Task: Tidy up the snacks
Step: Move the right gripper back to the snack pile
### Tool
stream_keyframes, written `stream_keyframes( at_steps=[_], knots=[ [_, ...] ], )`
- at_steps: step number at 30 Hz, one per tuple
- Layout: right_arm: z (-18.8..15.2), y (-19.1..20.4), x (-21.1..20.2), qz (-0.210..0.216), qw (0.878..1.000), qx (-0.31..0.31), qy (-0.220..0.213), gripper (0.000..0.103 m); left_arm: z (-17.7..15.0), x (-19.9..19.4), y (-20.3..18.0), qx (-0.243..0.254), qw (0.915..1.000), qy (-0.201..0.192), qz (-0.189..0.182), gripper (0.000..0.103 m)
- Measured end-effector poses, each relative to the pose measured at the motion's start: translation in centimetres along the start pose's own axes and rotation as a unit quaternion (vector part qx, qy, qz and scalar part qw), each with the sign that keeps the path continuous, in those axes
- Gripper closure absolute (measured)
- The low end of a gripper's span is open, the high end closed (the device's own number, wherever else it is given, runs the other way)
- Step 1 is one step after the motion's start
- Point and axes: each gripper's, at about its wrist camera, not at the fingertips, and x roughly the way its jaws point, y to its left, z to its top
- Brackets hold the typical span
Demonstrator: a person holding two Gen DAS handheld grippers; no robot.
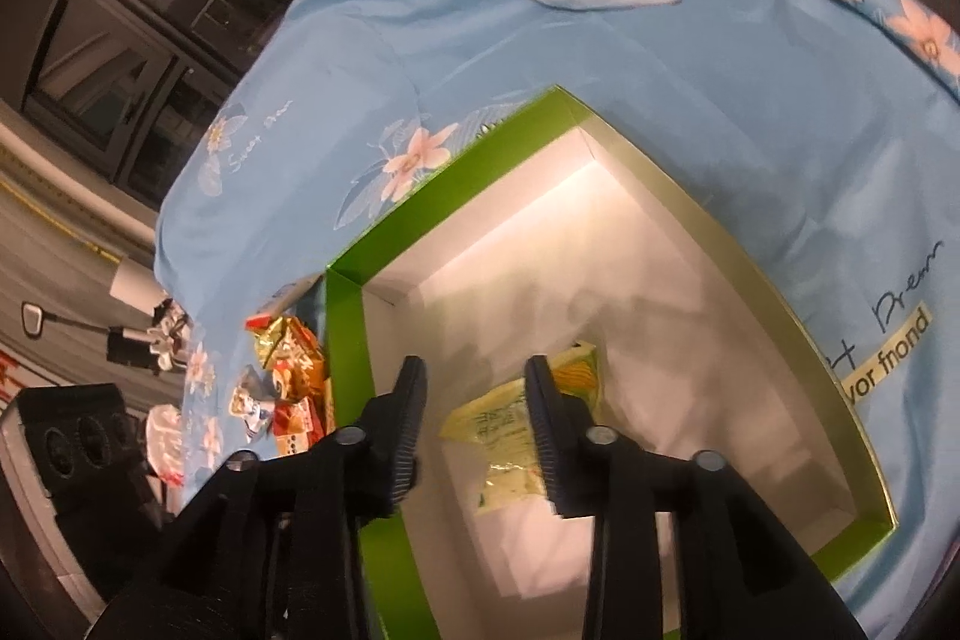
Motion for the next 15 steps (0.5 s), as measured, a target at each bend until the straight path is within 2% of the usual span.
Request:
stream_keyframes(
  at_steps=[2, 3, 6, 9, 15],
  knots=[
    [-0.1, 1.0, -0.4, -0.002, 1.000, -0.013, -0.009, 0.047, -0.1, -1.7, 0.3, 0.003, 0.9998, -0.015, 0.010, 0.045],
    [-0.2, 1.6, -0.6, 0.000, 1.000, -0.022, -0.014, 0.046, -0.2, -2.5, 0.5, 0.004, 0.9996, -0.022, 0.015, 0.039],
    [-0.6, 3.7, -1.1, 0.006, 0.999, -0.047, -0.024, 0.040, -0.6, -5.4, 1.5, 0.002, 0.9979, -0.047, 0.044, 0.035],
    [-1.3, 6.0, -1.3, 0.014, 0.996, -0.078, -0.028, 0.035, -1.0, -7.9, 3.0, -0.012, 0.9952, -0.069, 0.068, 0.023],
    [-3.2, 10.9, -0.6, 0.030, 0.989, -0.145, -0.020, 0.032, -2.6, -12.7, 7.4, -0.057, 0.9864, -0.094, 0.123, 0.020]
  ],
)
